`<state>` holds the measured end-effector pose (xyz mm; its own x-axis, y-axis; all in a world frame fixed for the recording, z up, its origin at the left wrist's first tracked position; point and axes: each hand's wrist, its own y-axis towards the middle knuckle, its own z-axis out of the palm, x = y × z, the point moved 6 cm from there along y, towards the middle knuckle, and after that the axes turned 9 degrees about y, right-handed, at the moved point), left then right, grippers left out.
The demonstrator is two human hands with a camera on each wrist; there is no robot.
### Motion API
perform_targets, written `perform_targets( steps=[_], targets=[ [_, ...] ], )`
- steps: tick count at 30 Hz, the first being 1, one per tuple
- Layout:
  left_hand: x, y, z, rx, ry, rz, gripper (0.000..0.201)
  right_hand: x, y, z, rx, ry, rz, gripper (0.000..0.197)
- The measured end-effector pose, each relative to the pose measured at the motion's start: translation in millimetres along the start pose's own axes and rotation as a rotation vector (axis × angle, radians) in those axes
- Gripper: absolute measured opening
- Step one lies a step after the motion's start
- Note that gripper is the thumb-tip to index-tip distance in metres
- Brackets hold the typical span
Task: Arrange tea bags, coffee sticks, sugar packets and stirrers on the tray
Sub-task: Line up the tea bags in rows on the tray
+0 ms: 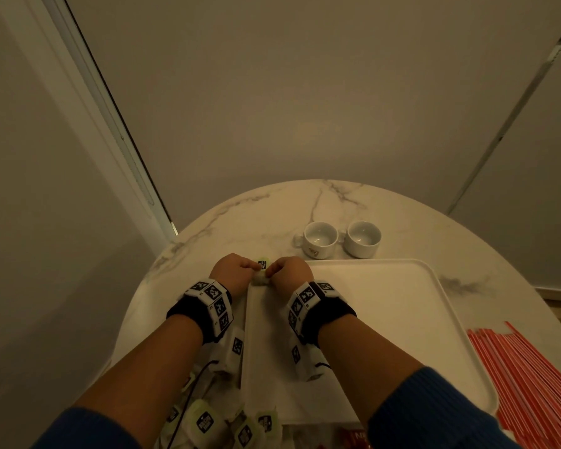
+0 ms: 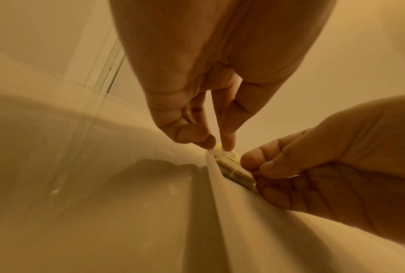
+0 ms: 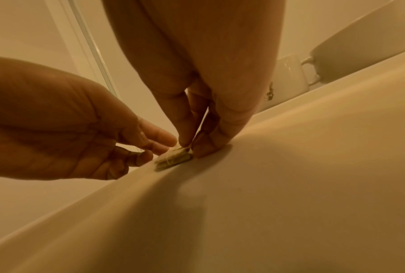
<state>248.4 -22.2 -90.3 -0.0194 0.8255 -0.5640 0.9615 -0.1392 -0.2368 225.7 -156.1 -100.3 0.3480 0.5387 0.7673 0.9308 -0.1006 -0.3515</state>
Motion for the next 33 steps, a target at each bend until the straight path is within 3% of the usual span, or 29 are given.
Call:
perform_targets(
  steps=[5, 11, 17, 19, 22, 26, 30, 33],
  targets=[
    [6, 0, -6, -0.083, -0.096, -0.048, 0.031, -3, -3, -3, -0.071, 0.056, 0.005, 0.019],
    [1, -4, -10, -0.084, -0.047, -0.002, 0.023, -1, -8, -6, -0.102, 0.101, 0.01, 0.015],
    [-5, -30, -46, -0.098, -0.195, 0.022, 0.014, 10, -35, -12, -0.059, 0.065, -0.052, 0.006],
    [-13, -49, -57, -0.048, -0.199, 0.076, 0.009, 21, -59, -7, 0.014, 0.05, -0.129, 0.002],
    [-19, -86, -70, 0.043, -0.161, 0.154, 0.011, 39, -101, 15, 0.207, -0.056, -0.223, 0.016],
    [-12, -131, -73, 0.086, -0.035, 0.219, 0.014, 42, -147, 54, 0.445, -0.37, -0.28, 0.03],
    [13, -158, -59, 0.154, 0.161, 0.223, 0.012, 32, -167, 79, 0.514, -0.659, -0.36, 0.055],
    [31, -167, -48, 0.194, 0.183, 0.196, 0.009, 31, -170, 89, 0.518, -0.766, -0.441, 0.055]
  ],
)
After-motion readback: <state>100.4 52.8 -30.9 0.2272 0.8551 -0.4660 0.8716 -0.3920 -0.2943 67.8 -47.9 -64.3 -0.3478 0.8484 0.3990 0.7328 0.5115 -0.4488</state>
